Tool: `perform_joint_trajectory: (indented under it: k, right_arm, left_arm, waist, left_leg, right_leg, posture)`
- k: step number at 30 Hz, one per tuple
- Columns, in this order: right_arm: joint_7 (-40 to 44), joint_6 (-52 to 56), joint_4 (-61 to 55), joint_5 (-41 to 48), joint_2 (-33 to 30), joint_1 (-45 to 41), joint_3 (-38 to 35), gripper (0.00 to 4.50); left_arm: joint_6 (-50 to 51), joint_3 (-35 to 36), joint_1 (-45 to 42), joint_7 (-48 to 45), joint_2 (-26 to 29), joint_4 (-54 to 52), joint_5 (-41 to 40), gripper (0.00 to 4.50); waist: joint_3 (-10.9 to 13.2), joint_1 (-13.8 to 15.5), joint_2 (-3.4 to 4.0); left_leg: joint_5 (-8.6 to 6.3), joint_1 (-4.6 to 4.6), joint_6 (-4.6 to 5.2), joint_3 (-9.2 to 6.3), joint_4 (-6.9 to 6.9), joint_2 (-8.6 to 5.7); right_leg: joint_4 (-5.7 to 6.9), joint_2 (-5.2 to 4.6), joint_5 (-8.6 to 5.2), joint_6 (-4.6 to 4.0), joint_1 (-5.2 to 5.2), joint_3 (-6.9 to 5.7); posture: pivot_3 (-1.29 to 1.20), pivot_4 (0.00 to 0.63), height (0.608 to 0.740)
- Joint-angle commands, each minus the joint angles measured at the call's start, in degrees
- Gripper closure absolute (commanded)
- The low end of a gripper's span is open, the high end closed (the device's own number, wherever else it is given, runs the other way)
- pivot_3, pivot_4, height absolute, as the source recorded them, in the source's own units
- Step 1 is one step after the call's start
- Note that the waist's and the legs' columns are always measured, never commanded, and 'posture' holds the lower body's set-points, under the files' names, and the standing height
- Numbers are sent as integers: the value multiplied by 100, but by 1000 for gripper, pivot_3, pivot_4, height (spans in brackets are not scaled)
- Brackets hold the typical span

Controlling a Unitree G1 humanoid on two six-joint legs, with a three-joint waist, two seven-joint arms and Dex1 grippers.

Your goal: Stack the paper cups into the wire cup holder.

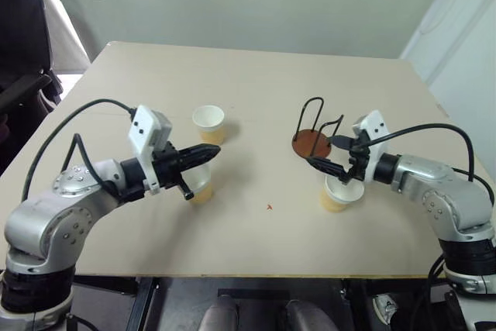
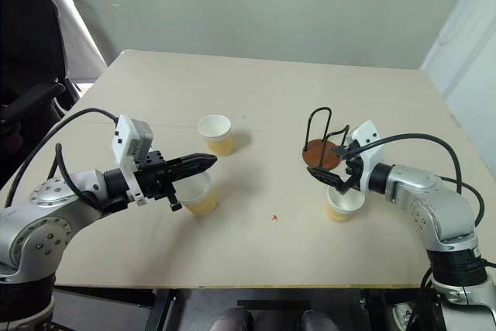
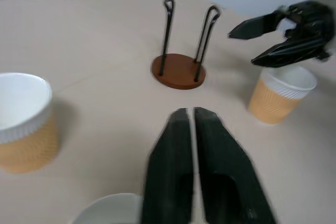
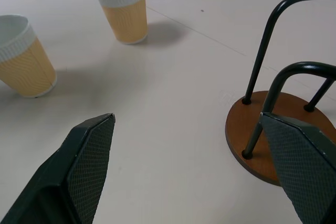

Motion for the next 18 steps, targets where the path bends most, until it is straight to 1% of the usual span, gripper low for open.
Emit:
perform_joint_trajectory:
  k: [1, 9, 14, 18]
  right_arm:
    - [-118, 68, 37, -79, 24, -204, -58, 0]
    - [-490, 210, 561, -514, 268, -560, 119, 0]
    - [-682, 268, 960, -747, 466, -836, 203, 0]
    - [-799, 104, 1281, -942, 713, -1052, 257, 0]
  left_arm:
    - [21, 154, -96, 96, 40, -152, -102, 2922]
    - [-5, 134, -20, 163, 21, -198, -137, 25]
    - [-163, 89, 31, 180, 71, -244, 108, 25]
    - [-183, 118, 82, 207, 55, -269, 121, 25]
  waist:
    - [0, -2, 0]
    - [0, -7, 1]
    - [1, -10, 2]
    - [1, -15, 2]
  left_leg:
    - [0, 0, 0, 4, 0, 2]
    - [0, -1, 0, 14, -1, 8]
    - [0, -2, 0, 18, -3, 11]
    - [2, -3, -4, 22, -9, 13]
  right_leg:
    - [1, 0, 0, 0, -1, 1]
    - [3, 0, 0, 0, -10, 5]
    - [3, 0, 0, 0, -16, 6]
    - [5, 0, 0, -1, -21, 7]
  posture:
    - [0, 150, 740]
    - [0, 150, 740]
    - [0, 150, 740]
    - [0, 150, 740]
